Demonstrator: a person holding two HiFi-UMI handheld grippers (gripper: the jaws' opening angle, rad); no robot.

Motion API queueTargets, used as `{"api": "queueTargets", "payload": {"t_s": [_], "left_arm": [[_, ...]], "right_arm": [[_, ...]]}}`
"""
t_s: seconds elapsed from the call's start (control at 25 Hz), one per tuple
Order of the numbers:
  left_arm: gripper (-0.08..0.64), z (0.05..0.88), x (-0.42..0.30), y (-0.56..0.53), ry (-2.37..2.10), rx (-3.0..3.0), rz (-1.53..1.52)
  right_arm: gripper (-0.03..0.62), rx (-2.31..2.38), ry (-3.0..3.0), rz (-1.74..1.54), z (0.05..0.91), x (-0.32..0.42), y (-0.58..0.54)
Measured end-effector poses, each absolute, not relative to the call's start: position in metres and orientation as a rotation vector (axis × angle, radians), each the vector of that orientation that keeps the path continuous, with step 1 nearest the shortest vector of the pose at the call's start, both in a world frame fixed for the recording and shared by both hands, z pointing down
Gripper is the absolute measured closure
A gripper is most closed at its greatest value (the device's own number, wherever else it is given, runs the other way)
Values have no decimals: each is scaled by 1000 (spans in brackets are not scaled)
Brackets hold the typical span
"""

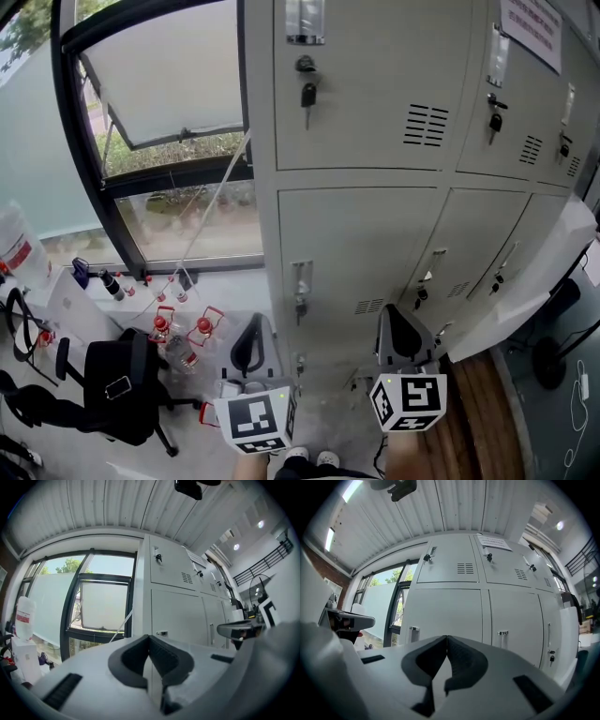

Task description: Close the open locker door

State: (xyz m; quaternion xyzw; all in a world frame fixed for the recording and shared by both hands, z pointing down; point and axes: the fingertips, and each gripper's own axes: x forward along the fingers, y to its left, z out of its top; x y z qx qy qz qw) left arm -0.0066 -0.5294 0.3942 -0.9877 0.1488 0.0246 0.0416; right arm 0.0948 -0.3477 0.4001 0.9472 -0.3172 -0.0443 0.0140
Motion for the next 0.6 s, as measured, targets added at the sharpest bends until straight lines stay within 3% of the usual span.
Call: {"api": "queueTargets", "payload": {"t_s": [0.6], "left_arm": [[558,394,-3,-517,430,-3018,78]], "right_arm": [[574,2949,-976,-122,404,95,-337]]}}
